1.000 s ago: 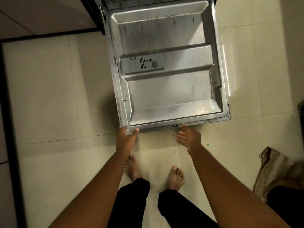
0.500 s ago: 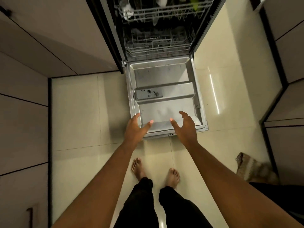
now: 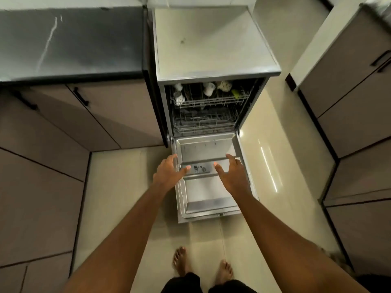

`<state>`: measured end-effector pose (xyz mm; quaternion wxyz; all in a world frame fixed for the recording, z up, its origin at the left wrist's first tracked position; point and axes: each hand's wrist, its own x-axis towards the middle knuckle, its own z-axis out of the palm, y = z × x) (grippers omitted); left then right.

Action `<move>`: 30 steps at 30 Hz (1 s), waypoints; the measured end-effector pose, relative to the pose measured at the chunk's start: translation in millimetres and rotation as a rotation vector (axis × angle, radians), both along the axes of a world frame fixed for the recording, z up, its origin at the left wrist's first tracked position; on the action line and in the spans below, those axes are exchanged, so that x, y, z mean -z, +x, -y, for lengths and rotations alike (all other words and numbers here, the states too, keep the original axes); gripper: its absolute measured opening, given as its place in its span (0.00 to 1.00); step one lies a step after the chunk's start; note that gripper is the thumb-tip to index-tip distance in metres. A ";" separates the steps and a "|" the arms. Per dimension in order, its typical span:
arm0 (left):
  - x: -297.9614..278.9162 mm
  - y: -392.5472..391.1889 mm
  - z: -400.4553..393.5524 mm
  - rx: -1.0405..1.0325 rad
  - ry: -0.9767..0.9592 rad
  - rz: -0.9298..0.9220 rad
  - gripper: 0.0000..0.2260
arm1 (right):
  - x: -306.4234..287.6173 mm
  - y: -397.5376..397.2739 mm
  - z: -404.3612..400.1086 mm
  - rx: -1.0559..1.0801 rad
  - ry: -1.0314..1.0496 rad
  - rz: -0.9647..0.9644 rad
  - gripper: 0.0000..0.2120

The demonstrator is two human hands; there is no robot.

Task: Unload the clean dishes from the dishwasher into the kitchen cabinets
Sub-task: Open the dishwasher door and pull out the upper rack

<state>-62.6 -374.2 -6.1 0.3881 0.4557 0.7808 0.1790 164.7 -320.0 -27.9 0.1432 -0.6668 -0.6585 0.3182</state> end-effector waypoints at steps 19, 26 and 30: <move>-35.8 -1.7 -131.1 -0.108 0.086 0.151 0.27 | -41.1 -7.3 -125.4 0.173 0.036 -0.206 0.26; -38.2 -7.8 -184.4 -0.245 0.087 0.206 0.23 | -42.8 -14.5 -184.2 0.332 -0.059 -0.367 0.22; -28.0 -13.0 -207.6 -0.309 0.054 0.314 0.24 | -31.9 -21.9 -208.5 0.415 -0.113 -0.468 0.21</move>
